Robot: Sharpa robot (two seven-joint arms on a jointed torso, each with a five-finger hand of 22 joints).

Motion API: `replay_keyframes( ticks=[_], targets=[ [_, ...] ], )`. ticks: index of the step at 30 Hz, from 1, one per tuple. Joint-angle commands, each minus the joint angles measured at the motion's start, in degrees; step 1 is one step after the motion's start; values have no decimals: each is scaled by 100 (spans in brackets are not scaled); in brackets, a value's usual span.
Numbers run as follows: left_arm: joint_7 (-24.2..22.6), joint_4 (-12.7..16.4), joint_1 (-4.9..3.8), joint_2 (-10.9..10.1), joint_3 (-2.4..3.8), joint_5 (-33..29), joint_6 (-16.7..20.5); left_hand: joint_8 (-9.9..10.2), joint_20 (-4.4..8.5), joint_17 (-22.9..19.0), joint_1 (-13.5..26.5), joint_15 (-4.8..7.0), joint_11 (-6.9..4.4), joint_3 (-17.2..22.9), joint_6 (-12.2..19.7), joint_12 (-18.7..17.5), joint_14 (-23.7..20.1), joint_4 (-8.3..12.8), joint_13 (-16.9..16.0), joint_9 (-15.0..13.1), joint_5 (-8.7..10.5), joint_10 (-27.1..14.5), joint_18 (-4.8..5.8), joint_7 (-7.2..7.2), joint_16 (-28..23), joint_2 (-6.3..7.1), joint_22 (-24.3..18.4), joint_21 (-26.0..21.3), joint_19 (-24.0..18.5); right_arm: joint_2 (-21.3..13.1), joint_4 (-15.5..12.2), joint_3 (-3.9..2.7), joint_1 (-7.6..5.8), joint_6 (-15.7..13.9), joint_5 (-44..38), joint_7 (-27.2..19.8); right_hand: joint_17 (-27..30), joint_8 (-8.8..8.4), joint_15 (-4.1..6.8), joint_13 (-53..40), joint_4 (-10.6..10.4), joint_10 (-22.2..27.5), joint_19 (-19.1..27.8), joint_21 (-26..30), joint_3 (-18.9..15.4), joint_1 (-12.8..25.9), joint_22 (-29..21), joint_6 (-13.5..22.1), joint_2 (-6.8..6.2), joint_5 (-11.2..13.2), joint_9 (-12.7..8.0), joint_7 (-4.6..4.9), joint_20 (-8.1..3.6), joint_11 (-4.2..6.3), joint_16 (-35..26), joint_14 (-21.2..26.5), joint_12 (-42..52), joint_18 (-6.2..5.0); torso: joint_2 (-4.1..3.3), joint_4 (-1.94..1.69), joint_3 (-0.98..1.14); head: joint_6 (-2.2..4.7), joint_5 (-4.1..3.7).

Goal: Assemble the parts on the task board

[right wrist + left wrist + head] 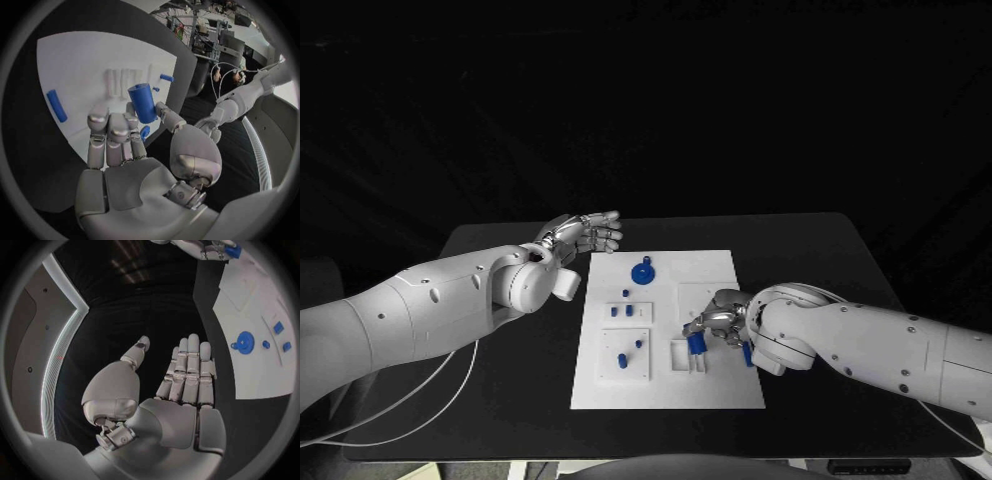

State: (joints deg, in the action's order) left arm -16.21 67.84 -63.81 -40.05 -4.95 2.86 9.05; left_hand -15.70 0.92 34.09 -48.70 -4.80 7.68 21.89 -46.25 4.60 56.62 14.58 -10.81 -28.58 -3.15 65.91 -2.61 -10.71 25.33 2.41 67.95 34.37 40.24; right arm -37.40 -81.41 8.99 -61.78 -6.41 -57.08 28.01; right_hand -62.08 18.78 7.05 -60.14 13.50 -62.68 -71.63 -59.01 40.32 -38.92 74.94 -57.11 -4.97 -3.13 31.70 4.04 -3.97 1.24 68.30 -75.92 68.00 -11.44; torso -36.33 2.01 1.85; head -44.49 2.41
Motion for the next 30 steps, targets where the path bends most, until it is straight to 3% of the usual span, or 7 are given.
replay_keyframes(
  ticks=[1,8,12,14,23,30],
  targets=[
    [-3,11,-5,23,4,5,-69,-15,-34,8,-45,-33,-11,24,8,0,5,3,4,0,11,-10,-101,20,-20,-4,10,-35,-13,95,107,7,31,114,197,-4,7,-30,28,-7,-12,-36,-34,-37,-29,51,94,-129,8,-8,-13,101,15,6,19,-9,-24,-356,-3,-10,2,4,-12],
    [-2,27,-5,20,4,5,-60,-16,-35,11,-45,-34,-11,25,7,0,5,1,3,0,11,-10,-100,20,-24,-8,12,-36,-12,274,389,35,189,192,70,-10,9,-44,27,-15,-15,-33,-27,-39,-37,69,94,-126,11,-1,-23,104,15,4,19,-7,-36,-356,-3,-13,-3,-9,0],
    [0,26,-5,16,4,5,-56,-17,-36,13,-44,-34,-11,26,6,1,5,0,3,0,11,-9,-100,20,-26,-9,13,-36,-12,333,431,61,237,311,70,1,10,-51,25,-21,-21,-31,-23,-40,-44,85,94,-127,18,-1,-30,105,15,2,19,-5,-43,-356,-4,-5,6,-30,16],
    [-1,37,-5,10,4,5,-57,-18,-36,15,-44,-34,-11,25,6,1,5,-1,3,0,11,-9,-99,20,-27,-9,13,-36,-12,356,444,94,250,300,71,1,12,-58,24,-27,-26,-29,-18,-42,-52,102,94,-127,22,1,-36,107,15,1,19,-4,-50,-356,-6,-8,5,-35,18],
    [-3,44,-5,-7,4,5,-58,-19,-37,19,-44,-35,-11,25,5,2,5,0,3,0,11,-9,-98,21,-32,-7,15,-37,-12,415,467,101,291,167,72,-38,13,-64,23,-33,-30,-29,-14,-43,-57,115,93,-129,31,0,-41,107,15,0,19,-2,-56,-356,-6,2,8,-45,48],
    [-1,45,-6,-9,5,5,-60,-20,-37,22,-44,-36,-11,25,4,2,6,0,3,1,11,-9,-98,21,-35,-6,17,-38,-12,468,527,103,302,306,72,12,14,-68,23,-39,-34,-30,-12,-44,-62,127,93,-132,33,0,-45,108,14,0,19,-1,-59,-356,-9,-1,5,-49,67]
  ],
)
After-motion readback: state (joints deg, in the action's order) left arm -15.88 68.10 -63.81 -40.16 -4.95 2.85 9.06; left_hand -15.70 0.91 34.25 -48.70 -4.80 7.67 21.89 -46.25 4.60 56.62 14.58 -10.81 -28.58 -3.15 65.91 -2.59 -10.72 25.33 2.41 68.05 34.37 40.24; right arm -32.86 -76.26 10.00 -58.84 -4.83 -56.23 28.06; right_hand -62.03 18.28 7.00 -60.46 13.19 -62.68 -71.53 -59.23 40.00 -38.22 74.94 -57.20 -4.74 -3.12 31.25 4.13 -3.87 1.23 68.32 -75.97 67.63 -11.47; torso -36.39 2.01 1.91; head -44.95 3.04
